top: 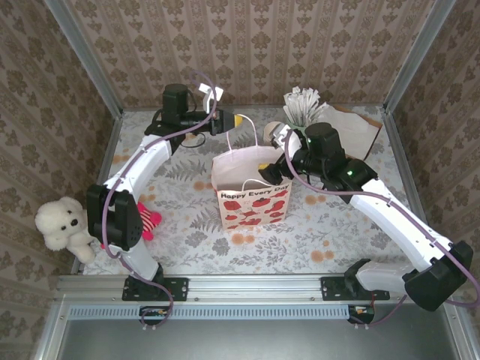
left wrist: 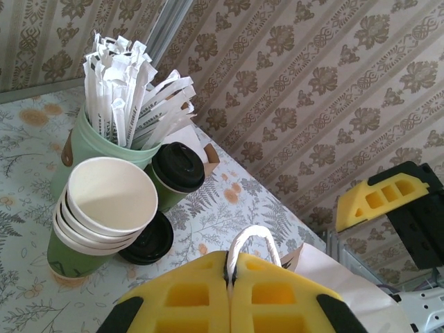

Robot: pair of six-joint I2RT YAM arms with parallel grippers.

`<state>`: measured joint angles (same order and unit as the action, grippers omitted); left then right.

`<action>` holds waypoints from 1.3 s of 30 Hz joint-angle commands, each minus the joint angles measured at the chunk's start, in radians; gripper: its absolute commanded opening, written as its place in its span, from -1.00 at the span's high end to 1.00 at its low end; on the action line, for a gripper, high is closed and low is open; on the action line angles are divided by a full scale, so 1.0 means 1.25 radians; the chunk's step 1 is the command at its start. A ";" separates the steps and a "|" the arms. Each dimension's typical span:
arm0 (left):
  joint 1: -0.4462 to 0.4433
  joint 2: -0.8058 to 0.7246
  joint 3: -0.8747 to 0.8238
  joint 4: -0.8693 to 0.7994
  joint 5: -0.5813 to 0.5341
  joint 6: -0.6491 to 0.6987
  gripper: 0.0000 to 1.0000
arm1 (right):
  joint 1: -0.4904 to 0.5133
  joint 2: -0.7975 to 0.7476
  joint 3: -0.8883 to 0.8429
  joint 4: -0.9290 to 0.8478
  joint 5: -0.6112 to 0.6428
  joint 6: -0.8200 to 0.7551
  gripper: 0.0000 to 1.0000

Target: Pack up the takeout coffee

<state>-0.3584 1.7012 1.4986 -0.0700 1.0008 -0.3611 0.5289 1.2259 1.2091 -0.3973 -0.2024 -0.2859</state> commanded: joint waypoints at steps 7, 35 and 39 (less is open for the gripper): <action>0.006 -0.010 0.037 -0.062 0.043 0.078 1.00 | -0.063 0.102 0.119 -0.209 -0.089 -0.145 -0.98; -0.018 0.015 0.106 -0.095 0.150 0.147 1.00 | -0.085 0.493 0.602 -0.574 -0.192 -0.298 -0.63; -0.021 0.019 0.120 -0.113 0.151 0.159 1.00 | -0.081 0.487 0.598 -0.573 -0.201 -0.304 -0.32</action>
<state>-0.3763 1.7126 1.6112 -0.1974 1.1465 -0.2024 0.4164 1.8339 1.9251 -1.0817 -0.4068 -0.6483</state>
